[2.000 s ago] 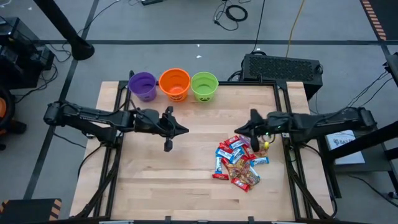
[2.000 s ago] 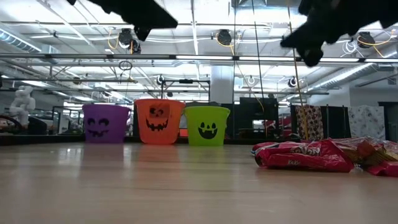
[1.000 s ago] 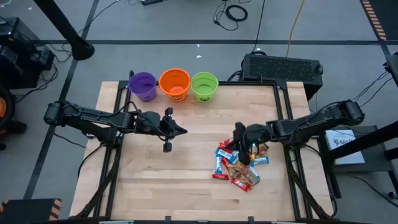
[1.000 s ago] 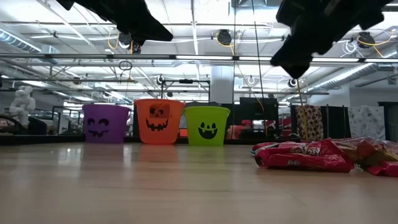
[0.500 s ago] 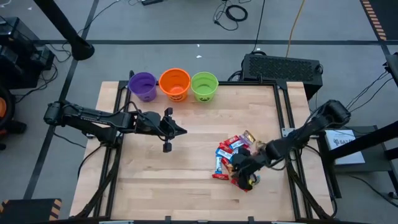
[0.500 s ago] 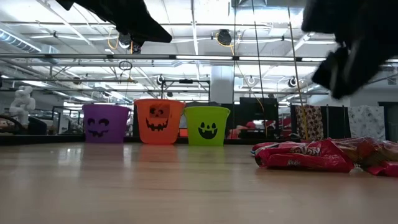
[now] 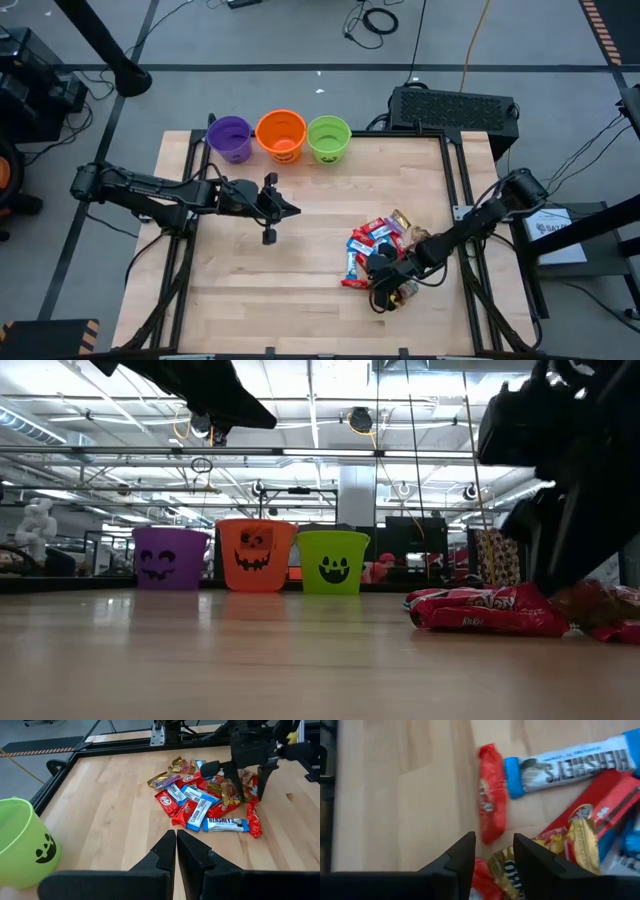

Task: Sort candy by brand, put in halloween buckets
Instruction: Put the red chocolate bar into the green bucket, then put the white chocolate bar into the violet bucket

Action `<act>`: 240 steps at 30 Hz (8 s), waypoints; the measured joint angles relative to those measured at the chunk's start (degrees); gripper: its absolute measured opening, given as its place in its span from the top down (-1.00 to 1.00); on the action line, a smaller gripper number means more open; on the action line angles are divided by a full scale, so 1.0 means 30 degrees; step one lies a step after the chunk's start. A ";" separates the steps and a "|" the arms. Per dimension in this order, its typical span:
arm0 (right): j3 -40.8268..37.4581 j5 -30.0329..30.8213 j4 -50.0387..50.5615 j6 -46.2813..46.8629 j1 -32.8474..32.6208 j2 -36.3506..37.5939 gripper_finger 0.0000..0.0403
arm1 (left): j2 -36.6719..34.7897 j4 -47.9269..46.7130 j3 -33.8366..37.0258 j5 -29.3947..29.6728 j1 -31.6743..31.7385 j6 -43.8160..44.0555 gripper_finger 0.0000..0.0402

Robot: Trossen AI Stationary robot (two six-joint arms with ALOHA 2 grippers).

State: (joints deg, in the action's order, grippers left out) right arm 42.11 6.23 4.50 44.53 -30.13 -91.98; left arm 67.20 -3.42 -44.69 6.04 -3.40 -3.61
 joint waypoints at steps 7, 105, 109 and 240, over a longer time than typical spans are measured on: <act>0.0000 0.0417 -0.0024 -0.0044 0.0000 -0.0490 0.38 | 0.0000 0.0013 0.0000 0.0163 0.0000 -0.0070 0.88; -0.3461 0.1359 -1.4873 -2.0551 0.9095 1.2085 1.00 | -0.0015 -0.0001 -0.0029 0.2181 0.0000 -0.0603 0.88; -0.3461 0.1352 -1.3048 -2.5406 0.8692 1.2062 1.00 | -0.0015 -0.0001 -0.0029 0.2210 0.0000 -0.0609 0.88; -0.1392 -0.0610 0.3561 -0.8007 0.7366 0.5528 0.64 | 1.6755 1.0015 -0.4211 0.3520 -0.5923 0.7066 0.55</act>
State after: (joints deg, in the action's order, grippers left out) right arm 37.93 4.40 15.18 20.51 -8.03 -75.40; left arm 117.46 26.63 -57.32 16.60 -21.17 17.59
